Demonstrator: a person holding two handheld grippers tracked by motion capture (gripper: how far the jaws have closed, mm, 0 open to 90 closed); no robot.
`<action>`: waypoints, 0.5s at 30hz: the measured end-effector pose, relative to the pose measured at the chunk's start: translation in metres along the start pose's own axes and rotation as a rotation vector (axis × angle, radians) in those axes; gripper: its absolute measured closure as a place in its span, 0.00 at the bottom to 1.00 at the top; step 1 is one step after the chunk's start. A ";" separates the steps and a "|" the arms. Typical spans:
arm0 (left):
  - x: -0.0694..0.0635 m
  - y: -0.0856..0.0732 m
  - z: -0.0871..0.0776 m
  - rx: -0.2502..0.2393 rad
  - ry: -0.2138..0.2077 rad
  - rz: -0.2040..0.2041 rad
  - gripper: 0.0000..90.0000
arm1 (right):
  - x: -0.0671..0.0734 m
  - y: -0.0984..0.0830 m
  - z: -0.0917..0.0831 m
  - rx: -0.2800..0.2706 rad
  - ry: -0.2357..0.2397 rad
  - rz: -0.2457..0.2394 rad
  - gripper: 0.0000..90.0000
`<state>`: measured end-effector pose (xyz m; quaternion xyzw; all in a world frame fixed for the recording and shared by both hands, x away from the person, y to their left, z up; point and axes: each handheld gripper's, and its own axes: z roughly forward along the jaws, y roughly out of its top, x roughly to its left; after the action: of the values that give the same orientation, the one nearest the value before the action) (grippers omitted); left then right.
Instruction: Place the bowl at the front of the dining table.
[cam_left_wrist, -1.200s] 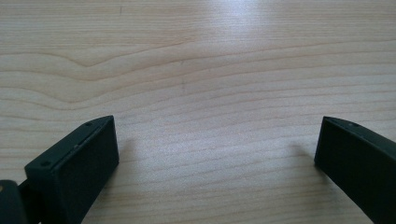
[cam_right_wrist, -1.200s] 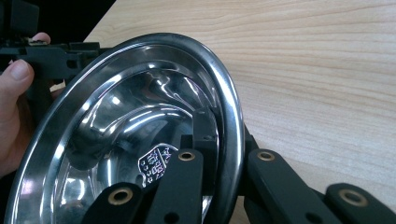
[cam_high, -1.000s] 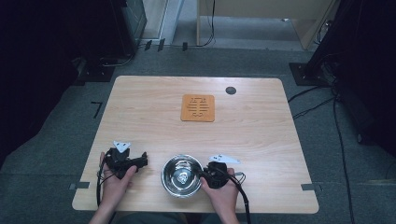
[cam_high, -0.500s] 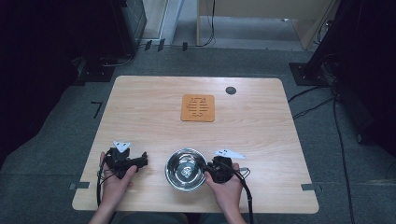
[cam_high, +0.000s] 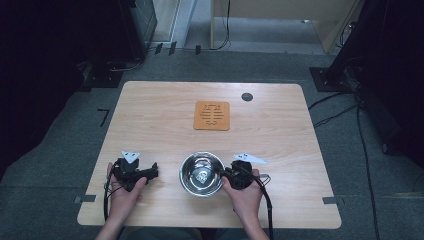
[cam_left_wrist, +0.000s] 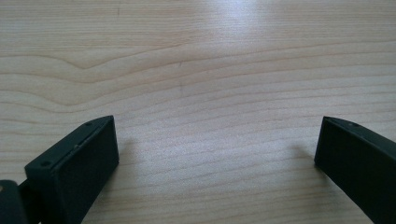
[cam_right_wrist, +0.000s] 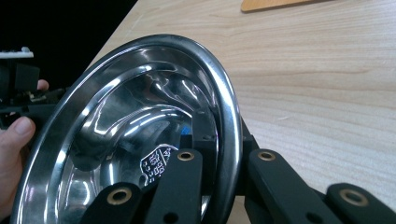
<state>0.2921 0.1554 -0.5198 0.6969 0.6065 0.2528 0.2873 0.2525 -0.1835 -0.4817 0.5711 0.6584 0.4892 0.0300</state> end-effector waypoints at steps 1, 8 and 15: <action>0.000 0.000 0.000 0.000 0.000 0.000 0.00 | 0.000 0.001 0.000 -0.008 0.001 0.000 0.97; 0.000 0.000 0.000 0.000 -0.001 0.000 0.00 | -0.003 0.008 -0.001 -0.024 -0.005 0.017 0.97; 0.000 0.000 0.000 -0.001 -0.002 -0.001 0.00 | -0.004 0.011 0.002 -0.032 -0.020 0.016 0.97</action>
<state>0.2917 0.1553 -0.5199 0.6968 0.6064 0.2520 0.2883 0.2633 -0.1875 -0.4773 0.5806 0.6456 0.4943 0.0420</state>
